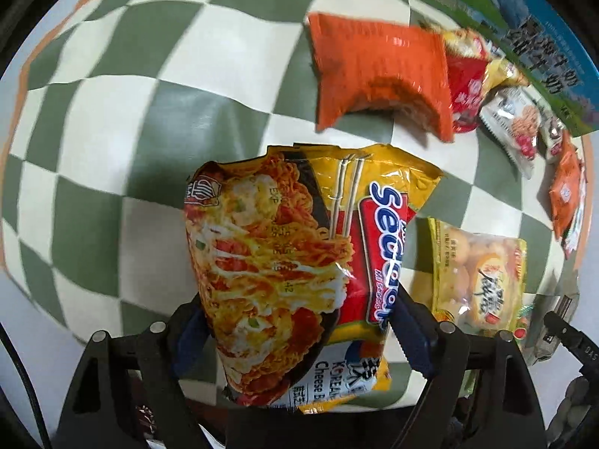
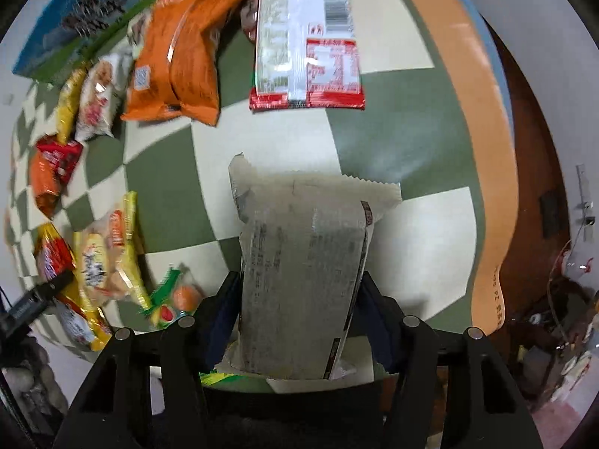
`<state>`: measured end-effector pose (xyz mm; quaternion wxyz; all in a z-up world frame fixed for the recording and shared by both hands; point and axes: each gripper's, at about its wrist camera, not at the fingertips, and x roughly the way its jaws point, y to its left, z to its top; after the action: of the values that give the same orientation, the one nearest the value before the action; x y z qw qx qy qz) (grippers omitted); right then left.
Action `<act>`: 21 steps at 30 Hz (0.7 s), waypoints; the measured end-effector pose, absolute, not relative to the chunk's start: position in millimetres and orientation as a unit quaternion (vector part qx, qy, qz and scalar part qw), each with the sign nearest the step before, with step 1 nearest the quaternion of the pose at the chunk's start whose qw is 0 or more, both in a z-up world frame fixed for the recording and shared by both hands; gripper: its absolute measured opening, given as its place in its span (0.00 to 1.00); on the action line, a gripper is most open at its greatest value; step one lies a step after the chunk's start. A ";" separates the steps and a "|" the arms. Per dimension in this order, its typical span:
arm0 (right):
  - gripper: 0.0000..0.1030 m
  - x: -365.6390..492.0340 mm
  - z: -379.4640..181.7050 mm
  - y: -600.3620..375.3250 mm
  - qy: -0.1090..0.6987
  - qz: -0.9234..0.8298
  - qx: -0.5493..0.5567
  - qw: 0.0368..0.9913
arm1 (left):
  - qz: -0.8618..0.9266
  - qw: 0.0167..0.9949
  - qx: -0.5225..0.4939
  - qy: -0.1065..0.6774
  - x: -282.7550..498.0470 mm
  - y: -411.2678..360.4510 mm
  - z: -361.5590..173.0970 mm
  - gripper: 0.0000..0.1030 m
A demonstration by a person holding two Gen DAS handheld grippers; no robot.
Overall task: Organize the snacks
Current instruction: 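Carry both packets into the cardboard box and open both tools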
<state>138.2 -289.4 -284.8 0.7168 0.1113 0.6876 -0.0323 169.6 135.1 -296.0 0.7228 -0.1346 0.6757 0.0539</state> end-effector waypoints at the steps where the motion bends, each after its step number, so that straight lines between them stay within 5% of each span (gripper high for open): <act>1: 0.61 143.2 -277.0 -290.8 0.681 -0.027 0.112 0.723 | 0.055 0.727 -0.133 0.672 176.0 129.1 -290.9 0.81; 13: 0.61 191.0 -146.2 -242.9 0.610 0.063 0.092 0.785 | 0.010 0.784 -0.102 0.612 215.6 105.8 -206.9 0.76; 21: 0.61 150.8 -77.0 -187.6 0.570 0.110 0.093 0.809 | -0.043 0.828 -0.132 0.544 245.9 81.3 -129.2 0.76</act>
<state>150.8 -187.6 -77.0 0.8087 0.0925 0.5703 0.1102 245.9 81.3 -129.2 0.8277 -0.1324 0.5436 -0.0431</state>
